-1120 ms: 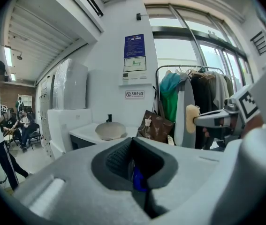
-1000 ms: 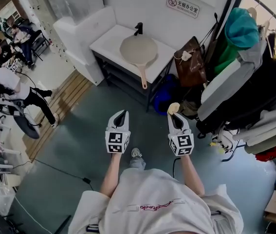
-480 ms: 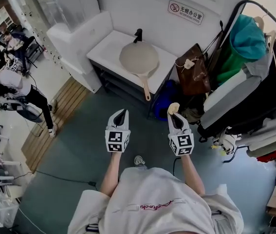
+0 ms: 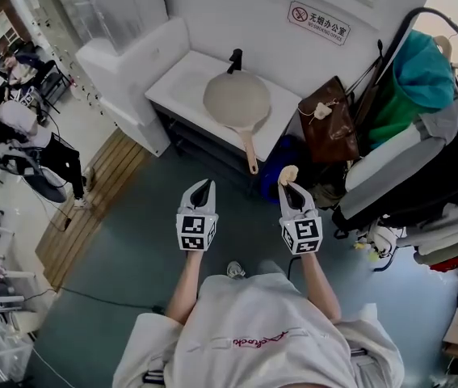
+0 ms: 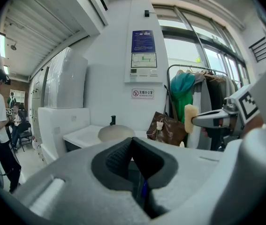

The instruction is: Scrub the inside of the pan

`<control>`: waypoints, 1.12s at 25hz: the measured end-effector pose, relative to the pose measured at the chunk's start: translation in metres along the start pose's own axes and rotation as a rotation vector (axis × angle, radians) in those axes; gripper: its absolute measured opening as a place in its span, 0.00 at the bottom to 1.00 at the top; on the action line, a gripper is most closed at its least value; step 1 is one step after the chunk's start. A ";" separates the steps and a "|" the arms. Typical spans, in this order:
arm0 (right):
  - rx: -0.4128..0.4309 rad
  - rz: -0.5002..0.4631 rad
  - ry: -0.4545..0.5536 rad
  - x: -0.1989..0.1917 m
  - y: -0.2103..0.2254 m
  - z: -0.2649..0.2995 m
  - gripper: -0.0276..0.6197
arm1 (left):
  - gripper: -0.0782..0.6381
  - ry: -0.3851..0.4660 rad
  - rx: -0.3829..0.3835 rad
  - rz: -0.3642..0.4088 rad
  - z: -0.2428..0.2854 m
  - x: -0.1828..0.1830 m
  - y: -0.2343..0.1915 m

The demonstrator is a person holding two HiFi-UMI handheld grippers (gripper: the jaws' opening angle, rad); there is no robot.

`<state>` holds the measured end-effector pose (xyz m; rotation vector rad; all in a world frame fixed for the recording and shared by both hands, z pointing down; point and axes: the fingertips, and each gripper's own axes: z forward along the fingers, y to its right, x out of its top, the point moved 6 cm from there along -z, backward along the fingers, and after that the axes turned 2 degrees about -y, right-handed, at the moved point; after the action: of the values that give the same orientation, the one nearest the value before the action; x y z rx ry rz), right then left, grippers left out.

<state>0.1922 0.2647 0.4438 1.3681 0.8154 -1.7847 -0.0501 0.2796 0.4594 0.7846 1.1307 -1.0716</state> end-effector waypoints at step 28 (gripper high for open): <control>0.005 0.008 -0.009 -0.006 0.020 0.078 0.08 | 0.11 -0.009 -0.011 0.017 0.073 0.009 -0.042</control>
<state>0.1707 0.1900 0.4668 1.3633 0.8000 -1.7862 -0.0665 0.1977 0.4710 0.7788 1.1197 -1.0529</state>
